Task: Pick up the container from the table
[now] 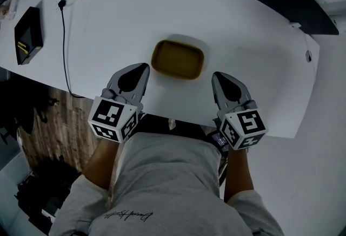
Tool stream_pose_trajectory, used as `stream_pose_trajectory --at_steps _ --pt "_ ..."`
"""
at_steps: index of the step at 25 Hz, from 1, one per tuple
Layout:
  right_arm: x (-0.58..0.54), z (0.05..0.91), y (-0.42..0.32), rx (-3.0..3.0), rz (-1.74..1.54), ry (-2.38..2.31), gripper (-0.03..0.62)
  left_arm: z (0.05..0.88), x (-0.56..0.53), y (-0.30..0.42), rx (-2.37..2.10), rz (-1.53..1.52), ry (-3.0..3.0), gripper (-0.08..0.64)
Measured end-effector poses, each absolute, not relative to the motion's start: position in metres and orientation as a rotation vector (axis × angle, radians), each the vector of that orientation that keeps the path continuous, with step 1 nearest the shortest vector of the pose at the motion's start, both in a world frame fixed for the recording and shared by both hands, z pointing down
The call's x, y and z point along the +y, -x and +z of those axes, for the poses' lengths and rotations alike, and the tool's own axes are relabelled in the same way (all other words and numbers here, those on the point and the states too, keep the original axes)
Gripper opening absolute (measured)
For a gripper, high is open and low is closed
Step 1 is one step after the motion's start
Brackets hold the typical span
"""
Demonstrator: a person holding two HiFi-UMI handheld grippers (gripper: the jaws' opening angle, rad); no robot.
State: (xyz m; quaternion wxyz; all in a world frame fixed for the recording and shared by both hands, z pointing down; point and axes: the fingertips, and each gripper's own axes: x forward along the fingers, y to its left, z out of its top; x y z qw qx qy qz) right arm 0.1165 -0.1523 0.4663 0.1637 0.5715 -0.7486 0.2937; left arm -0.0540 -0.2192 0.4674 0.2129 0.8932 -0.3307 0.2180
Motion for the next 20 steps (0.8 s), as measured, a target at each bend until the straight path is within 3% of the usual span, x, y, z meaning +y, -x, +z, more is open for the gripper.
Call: stream_pose_trajectory --at_steps 20 --pt "-0.169 0.524 -0.12 -2.017 0.95 -1.701 0.03 0.537 -0.245 0.046 -0.805 0.781 -2.414 0.038"
